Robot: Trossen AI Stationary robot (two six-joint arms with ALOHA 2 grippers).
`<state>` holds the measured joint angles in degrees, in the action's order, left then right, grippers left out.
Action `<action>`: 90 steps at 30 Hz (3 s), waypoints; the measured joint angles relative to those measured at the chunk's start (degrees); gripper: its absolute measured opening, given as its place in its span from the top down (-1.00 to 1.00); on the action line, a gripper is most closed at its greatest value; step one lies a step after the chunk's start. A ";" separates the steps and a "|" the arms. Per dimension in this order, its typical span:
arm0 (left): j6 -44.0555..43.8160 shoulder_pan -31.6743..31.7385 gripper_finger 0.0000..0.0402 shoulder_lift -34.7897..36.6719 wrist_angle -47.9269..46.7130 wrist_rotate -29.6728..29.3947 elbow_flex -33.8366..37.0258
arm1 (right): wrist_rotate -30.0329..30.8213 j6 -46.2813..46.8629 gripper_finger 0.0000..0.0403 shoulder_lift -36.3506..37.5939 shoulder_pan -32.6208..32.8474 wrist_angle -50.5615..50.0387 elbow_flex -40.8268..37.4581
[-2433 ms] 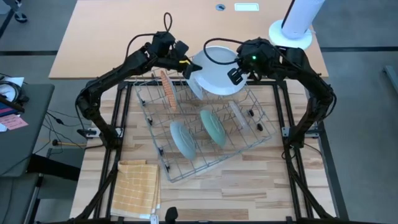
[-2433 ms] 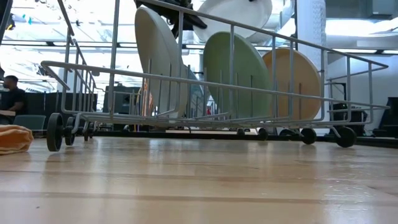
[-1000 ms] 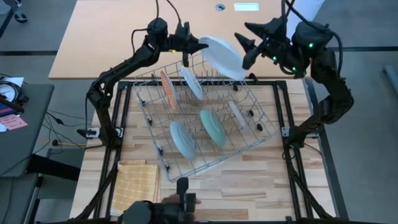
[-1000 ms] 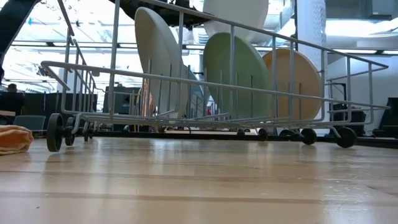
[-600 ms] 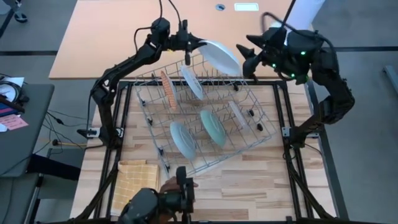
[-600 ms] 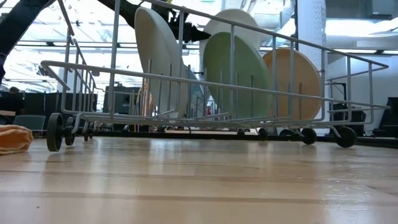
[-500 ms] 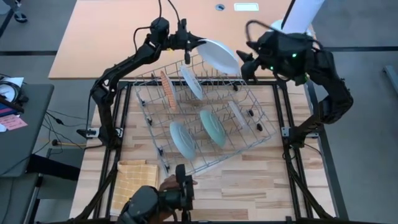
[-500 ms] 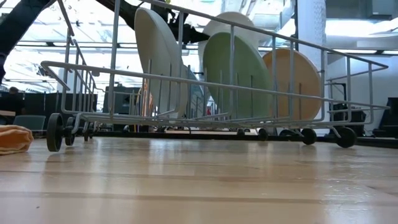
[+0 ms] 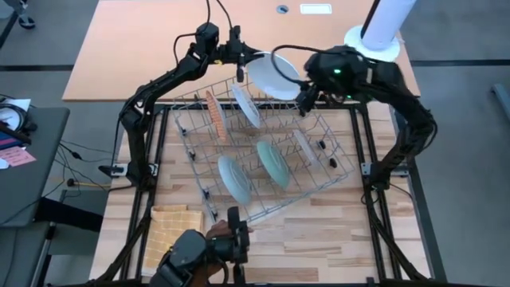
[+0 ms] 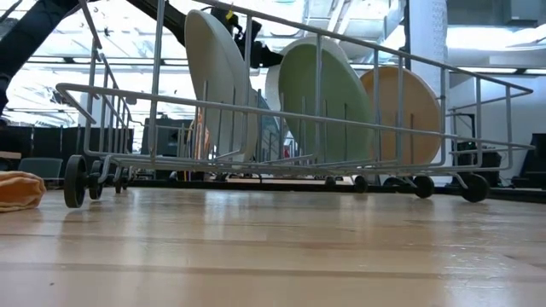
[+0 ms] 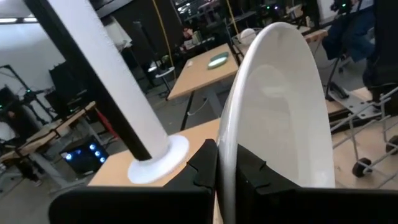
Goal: Sort dishes
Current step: Put the white plate in the dish rack
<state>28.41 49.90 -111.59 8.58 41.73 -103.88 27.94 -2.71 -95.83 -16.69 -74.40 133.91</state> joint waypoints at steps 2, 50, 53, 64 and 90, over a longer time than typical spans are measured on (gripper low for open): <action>0.01 -0.34 0.96 0.00 0.09 0.15 0.00 | -0.99 -1.53 -0.11 -1.12 -1.38 -0.06 0.02; -1.41 -7.69 0.71 4.23 -8.07 -28.07 -0.04 | 8.61 4.50 0.99 -11.15 -13.43 -1.83 0.00; -1.36 -7.47 0.71 6.74 -13.34 -34.24 -0.07 | 13.31 4.09 0.99 -11.15 -13.26 -2.99 0.28; -18.12 -7.47 0.71 15.49 -50.57 -59.43 -0.09 | 26.95 4.69 0.99 -11.65 -10.11 -3.22 1.02; -36.65 -7.50 0.71 16.23 -85.59 -52.17 9.79 | 32.65 12.64 0.99 -18.78 -7.44 -8.78 1.05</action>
<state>-8.24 42.40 -95.36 -77.01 -10.44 -94.09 60.60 9.93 -114.61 -24.13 -83.18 134.96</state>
